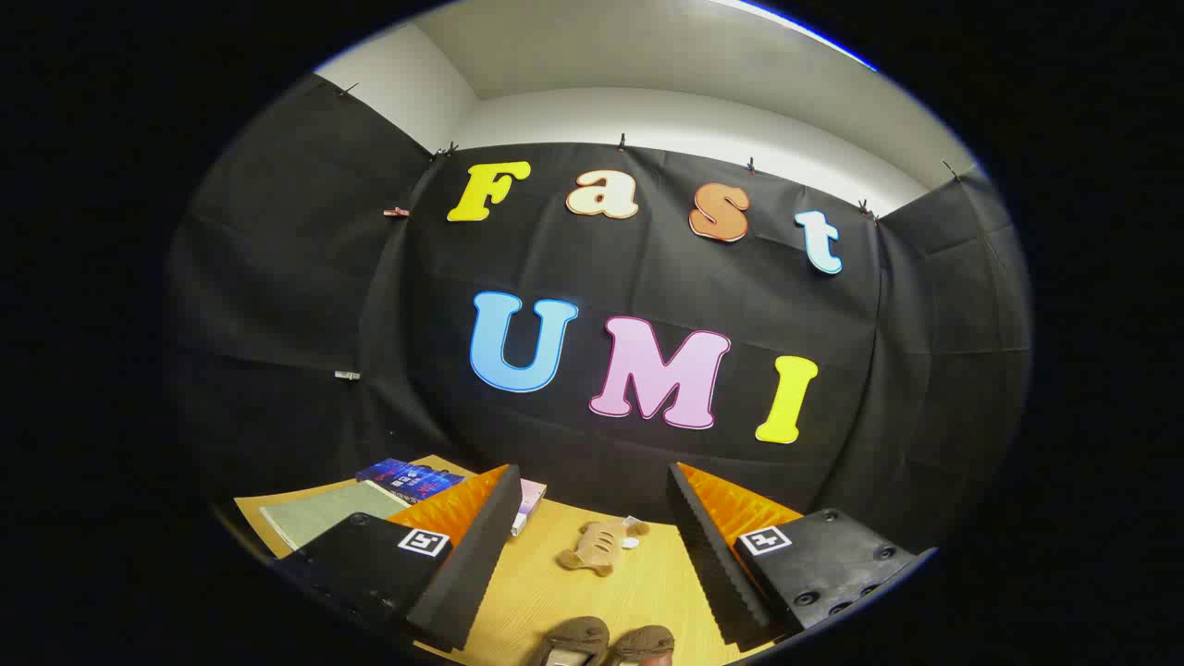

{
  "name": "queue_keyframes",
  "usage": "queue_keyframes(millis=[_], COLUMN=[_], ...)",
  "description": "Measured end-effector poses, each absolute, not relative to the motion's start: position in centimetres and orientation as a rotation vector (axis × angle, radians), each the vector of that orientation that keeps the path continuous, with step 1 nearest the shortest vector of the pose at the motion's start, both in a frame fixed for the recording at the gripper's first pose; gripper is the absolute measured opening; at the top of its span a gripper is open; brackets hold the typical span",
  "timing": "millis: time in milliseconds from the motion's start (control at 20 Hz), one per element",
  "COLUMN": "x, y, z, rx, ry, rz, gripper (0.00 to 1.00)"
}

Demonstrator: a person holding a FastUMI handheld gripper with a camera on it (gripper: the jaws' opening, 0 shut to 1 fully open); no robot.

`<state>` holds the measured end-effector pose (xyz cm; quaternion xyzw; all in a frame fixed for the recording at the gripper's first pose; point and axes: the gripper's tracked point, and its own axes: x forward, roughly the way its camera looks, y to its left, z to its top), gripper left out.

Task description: Open the storage box then place both shoes into the box .Put the left shoe in first, then the right shoe, with the right side of both shoes facing outward in a uniform manner.

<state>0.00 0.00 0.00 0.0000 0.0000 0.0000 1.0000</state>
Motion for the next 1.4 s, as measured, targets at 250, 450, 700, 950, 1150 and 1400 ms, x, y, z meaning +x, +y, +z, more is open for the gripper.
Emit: queue_keyframes(millis=[250, 450, 700, 950, 1150, 1400], x=[0.01, -0.03, 0.04, 0.07, 0.19, 0.34], y=[0.19, 0.35, 0.48, 0.59, 0.26, 0.31], z=[0.31, 0.58, 0.32, 0.13, 0.09, 0.08], rx=[-0.003, -0.008, 0.001, 0.006, 0.009, 0.009], ry=[-0.004, -0.007, 0.003, 0.009, 0.01, 0.012], rz=[-0.001, -0.002, -0.002, -0.007, -0.014, -0.016], gripper=[0.97, 0.97, 0.97, 0.97, 0.97, 0.97])
